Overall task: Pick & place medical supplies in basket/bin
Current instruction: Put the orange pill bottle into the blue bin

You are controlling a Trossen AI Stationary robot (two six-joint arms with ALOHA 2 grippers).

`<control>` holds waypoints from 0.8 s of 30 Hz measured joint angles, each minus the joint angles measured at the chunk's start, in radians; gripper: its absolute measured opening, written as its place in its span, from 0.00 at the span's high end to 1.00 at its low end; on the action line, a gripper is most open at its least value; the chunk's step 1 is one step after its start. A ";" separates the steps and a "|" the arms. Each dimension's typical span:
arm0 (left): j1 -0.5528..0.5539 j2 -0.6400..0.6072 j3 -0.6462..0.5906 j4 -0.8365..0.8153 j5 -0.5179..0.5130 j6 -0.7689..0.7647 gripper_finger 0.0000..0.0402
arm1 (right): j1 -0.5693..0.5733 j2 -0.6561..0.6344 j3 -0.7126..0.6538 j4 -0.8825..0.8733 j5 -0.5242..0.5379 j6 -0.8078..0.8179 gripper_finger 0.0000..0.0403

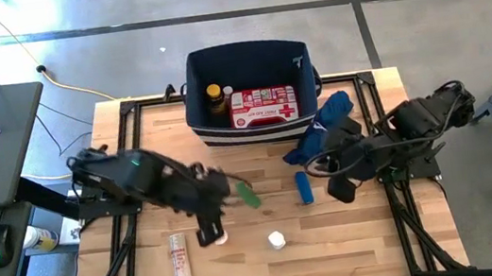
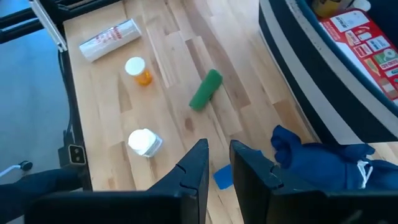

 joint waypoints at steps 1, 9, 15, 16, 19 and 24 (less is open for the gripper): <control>-0.005 0.013 -0.019 0.003 0.000 0.001 0.62 | 0.007 0.000 0.000 0.000 0.001 0.005 0.86; 0.008 0.092 -0.212 0.005 0.068 0.008 0.39 | 0.060 0.000 0.000 0.000 0.048 0.053 0.86; 0.008 0.099 -0.415 0.133 0.178 0.018 0.23 | 0.079 0.000 0.000 -0.002 0.050 0.053 0.86; 0.008 0.100 -0.449 0.152 0.191 0.015 0.21 | 0.082 0.000 0.000 -0.004 0.050 0.053 0.86; 0.007 0.100 -0.541 0.200 0.213 0.014 0.16 | 0.092 0.000 0.000 -0.014 0.045 0.057 0.86; 0.009 0.100 -0.615 0.251 0.223 0.012 0.11 | 0.100 0.000 0.000 -0.046 0.021 0.076 0.86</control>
